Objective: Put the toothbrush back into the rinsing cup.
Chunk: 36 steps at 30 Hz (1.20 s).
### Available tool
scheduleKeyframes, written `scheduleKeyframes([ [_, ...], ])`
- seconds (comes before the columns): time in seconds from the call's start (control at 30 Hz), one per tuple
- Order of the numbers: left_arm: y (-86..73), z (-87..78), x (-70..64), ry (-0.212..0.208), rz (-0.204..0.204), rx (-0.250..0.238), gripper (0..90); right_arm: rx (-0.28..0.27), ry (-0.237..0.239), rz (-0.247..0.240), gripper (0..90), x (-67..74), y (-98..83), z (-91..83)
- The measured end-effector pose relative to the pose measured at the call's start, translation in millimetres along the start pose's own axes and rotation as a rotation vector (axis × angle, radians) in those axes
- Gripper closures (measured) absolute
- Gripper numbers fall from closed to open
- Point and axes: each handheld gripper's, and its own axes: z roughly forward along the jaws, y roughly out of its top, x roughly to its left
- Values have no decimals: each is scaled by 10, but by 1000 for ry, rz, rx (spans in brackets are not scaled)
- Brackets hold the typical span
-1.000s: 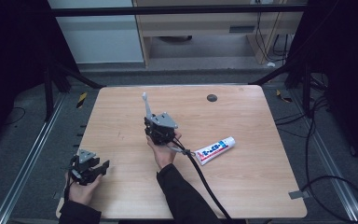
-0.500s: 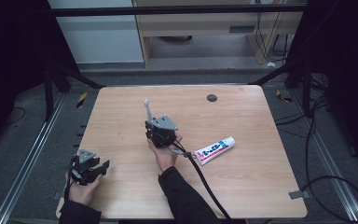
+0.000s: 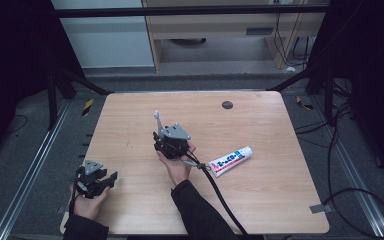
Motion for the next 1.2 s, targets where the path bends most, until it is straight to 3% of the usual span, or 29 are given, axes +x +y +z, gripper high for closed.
scheduleKeyframes([
  [0.33,-3,-2,0,0,2,0,541,41,50,-15,297,-3,-58,-160],
  [0.7,-6,-16,0,0,0,-3,547,79,122,-10,236,-127,-8,-575],
  [0.9,-6,-19,-7,-16,-4,-4,586,85,100,-15,242,-384,1,-900],
  [1.07,-8,-20,-10,-22,-7,-3,619,127,108,-11,258,-701,-45,-1124],
  [1.2,-11,-15,-10,-22,-6,1,629,148,69,2,286,-970,-119,-1283],
])
